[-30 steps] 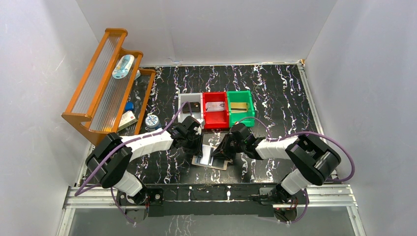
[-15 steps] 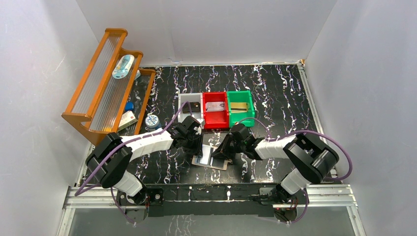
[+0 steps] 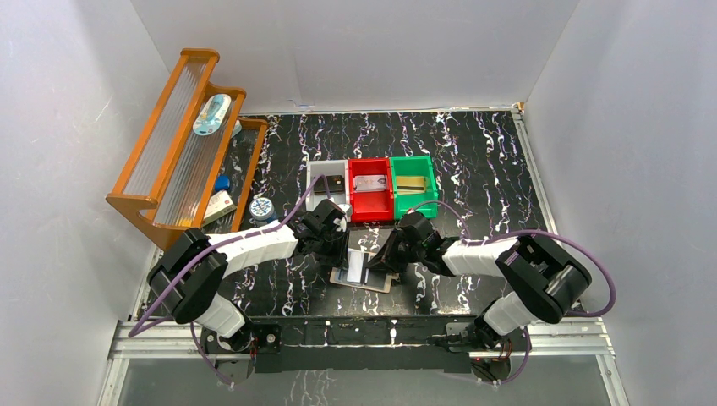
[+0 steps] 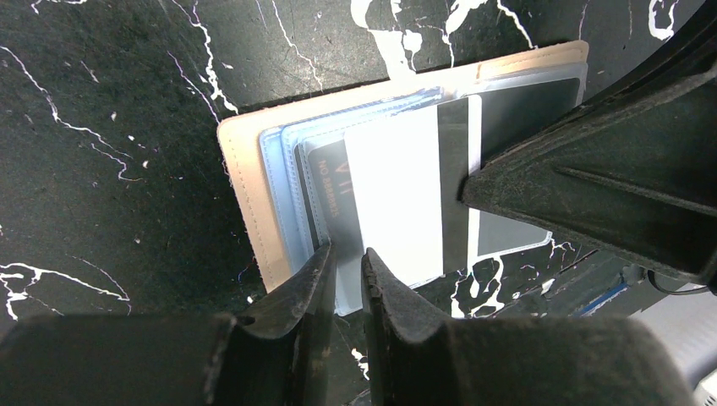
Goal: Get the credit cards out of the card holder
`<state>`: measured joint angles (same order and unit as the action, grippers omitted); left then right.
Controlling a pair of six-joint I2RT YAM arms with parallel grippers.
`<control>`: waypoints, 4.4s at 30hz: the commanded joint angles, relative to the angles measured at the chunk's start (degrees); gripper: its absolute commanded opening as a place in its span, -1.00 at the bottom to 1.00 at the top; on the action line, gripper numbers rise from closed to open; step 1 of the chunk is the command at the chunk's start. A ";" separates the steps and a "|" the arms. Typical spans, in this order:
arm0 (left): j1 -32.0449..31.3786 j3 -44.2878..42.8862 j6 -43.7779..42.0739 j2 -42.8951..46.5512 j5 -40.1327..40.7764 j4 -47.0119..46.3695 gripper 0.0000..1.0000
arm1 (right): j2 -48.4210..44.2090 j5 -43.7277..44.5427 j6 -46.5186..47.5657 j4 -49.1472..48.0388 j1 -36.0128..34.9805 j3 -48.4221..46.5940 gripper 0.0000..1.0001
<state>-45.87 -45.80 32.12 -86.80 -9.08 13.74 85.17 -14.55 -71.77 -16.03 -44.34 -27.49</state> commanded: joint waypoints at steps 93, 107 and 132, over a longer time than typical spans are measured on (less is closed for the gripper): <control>-0.07 -1.49 1.04 8.08 -6.71 -3.87 0.01 | -2.34 7.01 2.78 9.60 -1.32 -1.92 -0.84; -0.14 3.57 1.61 -1.14 -5.61 -2.42 -0.46 | -1.88 7.04 2.51 8.96 -1.11 -2.39 -0.77; -0.08 4.99 1.27 -1.57 -2.12 -2.50 -0.56 | -2.46 7.27 1.91 5.63 -1.08 0.46 -0.74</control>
<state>-45.89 -43.55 34.11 -87.64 -15.59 8.21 84.29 -10.13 -70.26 -13.02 -45.52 -28.21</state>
